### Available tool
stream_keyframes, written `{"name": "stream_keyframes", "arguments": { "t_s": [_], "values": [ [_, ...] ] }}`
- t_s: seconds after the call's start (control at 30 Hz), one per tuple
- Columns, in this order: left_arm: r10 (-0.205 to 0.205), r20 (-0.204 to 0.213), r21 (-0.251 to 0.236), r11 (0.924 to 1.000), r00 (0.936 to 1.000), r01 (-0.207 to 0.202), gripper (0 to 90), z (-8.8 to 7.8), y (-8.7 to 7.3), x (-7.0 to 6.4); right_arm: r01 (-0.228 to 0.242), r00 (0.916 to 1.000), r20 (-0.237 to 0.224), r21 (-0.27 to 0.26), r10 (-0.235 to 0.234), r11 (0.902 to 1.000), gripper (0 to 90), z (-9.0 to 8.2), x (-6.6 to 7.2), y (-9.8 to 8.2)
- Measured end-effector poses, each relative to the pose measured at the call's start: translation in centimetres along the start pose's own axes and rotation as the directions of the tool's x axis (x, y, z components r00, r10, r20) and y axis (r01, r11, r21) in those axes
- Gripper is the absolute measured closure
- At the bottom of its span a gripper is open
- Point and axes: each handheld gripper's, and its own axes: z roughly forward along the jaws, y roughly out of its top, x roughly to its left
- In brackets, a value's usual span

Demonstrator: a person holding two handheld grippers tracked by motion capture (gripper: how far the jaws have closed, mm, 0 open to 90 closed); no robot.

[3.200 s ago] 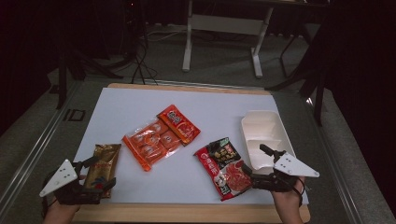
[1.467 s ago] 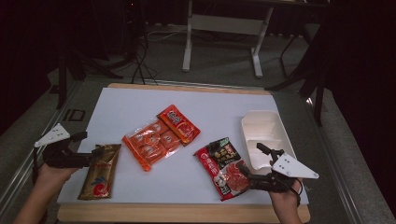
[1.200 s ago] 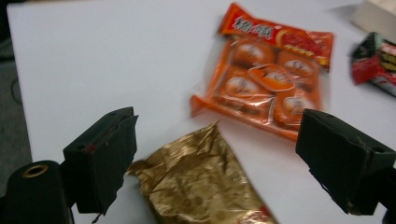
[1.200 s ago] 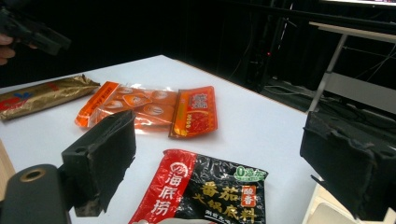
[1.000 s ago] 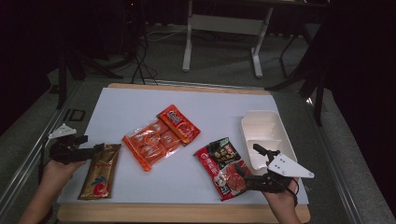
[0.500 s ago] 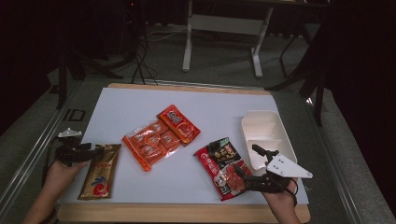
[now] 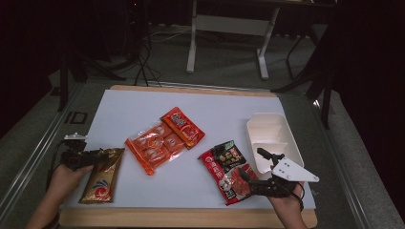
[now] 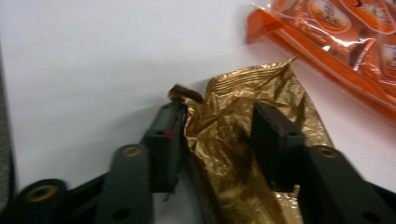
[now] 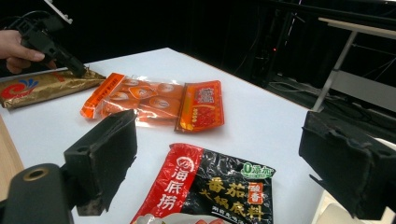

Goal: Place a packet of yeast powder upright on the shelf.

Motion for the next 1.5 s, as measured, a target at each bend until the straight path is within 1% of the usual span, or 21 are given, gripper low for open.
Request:
{"name": "stream_keyframes", "arguments": {
  "t_s": [0.03,0.13,0.23,0.27,0.3,0.33,0.37,0.43,0.5,0.63,0.73,0.9,1.07,1.2,1.27,1.33,1.37,1.4,1.43,1.47,1.5],
  "values": [
    [0.011,-0.004,0.005,0.9999,0.9999,-0.011,57.8,0.0,0.0,-0.1,0.001,1.0,-0.001,-0.001,-0.001,1.0,11.2,0.0,0.0,0.0],
    [0.009,-0.009,0.016,0.9998,0.9999,-0.009,59.6,0.1,0.2,-0.2,-0.003,1.0,-0.004,0.0,0.003,1.0,11.2,0.1,0.0,0.0],
    [0.027,-0.043,0.02,0.9995,0.9987,-0.026,69.4,0.0,0.4,-0.5,-0.005,1.0,-0.008,-0.001,0.005,1.0,11.2,0.1,0.0,0.0],
    [0.046,-0.064,0.022,0.9988,0.9969,-0.044,74.3,0.1,0.4,-0.8,-0.003,1.0,-0.008,0.0,0.003,1.0,11.2,0.1,0.0,0.0],
    [0.067,-0.089,0.04,0.9972,0.9938,-0.064,82.9,0.2,0.4,-1.0,-0.004,1.0,-0.008,0.001,0.004,1.0,11.2,0.1,0.0,0.0],
    [0.067,-0.089,0.04,0.9972,0.9938,-0.064,86.4,0.2,0.4,-1.0,-0.004,1.0,-0.008,0.001,0.004,1.0,11.2,0.1,0.0,0.0],
    [0.091,-0.121,0.051,0.9951,0.9886,-0.085,86.4,0.4,0.4,-1.4,-0.004,1.0,-0.008,0.001,0.004,1.0,11.2,0.1,0.0,0.0],
    [0.096,-0.128,0.058,0.9943,0.9871,-0.089,89.8,0.5,0.4,-1.6,-0.004,1.0,-0.007,0.002,0.004,1.0,11.3,0.1,0.0,-0.1],
    [0.098,-0.131,0.048,0.9945,0.9865,-0.093,90.0,0.3,0.4,-1.6,-0.009,0.9999,-0.008,0.004,0.009,1.0,11.3,0.1,0.0,-0.1],
    [0.078,-0.119,0.015,0.9969,0.9899,-0.077,90.0,-0.5,0.5,-1.7,-0.009,0.9999,-0.006,0.002,0.009,1.0,11.4,0.1,-0.1,-0.1],
    [0.078,-0.118,-0.014,0.9967,0.9899,-0.08,90.0,-1.3,0.5,-1.9,-0.014,0.9999,-0.009,-0.005,0.014,0.9999,12.9,0.0,-0.1,0.0],
    [0.038,-0.112,-0.079,0.9958,0.9929,-0.047,90.0,-2.8,0.2,-1.9,-0.029,0.9995,-0.009,-0.007,0.029,0.9996,12.5,0.0,-0.2,0.0],
    [0.043,-0.11,-0.124,0.9906,0.993,-0.057,90.0,-4.0,0.2,-2.6,-0.029,0.9995,-0.01,-0.012,0.029,0.9995,11.5,0.1,-0.2,0.0],
    [0.054,-0.104,-0.145,0.987,0.993,-0.069,90.0,-5.0,0.4,-3.3,-0.037,0.9992,-0.018,-0.011,0.037,0.9993,10.7,0.1,-0.3,0.0],
    [0.06,-0.108,-0.164,0.9835,0.9923,-0.078,90.0,-5.5,0.4,-3.8,-0.044,0.9988,-0.022,-0.007,0.044,0.999,10.4,0.0,-0.3,0.0],
    [0.062,-0.105,-0.165,0.9831,0.9925,-0.079,90.0,-5.7,0.4,-3.9,-0.049,0.9984,-0.028,-0.011,0.048,0.9988,10.4,0.0,-0.4,0.0],
    [0.068,-0.099,-0.181,0.9798,0.9927,-0.085,90.0,-6.2,0.4,-4.3,-0.053,0.9983,-0.027,-0.015,0.052,0.9985,10.4,-0.1,-0.4,0.0],
    [0.075,-0.102,-0.181,0.9792,0.992,-0.092,90.0,-6.4,0.4,-4.5,-0.061,0.9979,-0.025,-0.018,0.06,0.998,10.4,-0.1,-0.5,0.0],
    [0.071,-0.091,-0.192,0.9776,0.9933,-0.087,90.0,-6.6,0.4,-4.7,-0.056,0.9983,-0.017,-0.019,0.056,0.9982,10.4,-0.1,-0.6,0.0],
    [0.073,-0.082,-0.197,0.9764,0.9939,-0.088,90.0,-6.8,0.4,-4.8,-0.059,0.9981,-0.022,-0.018,0.058,0.9981,10.4,-0.1,-0.6,0.0],
    [0.076,-0.086,-0.2,0.9754,0.9934,-0.092,90.0,-7.1,0.4,-5.1,-0.061,0.9979,-0.023,-0.019,0.06,0.998,10.4,-0.1,-0.6,0.0]
  ]
}}
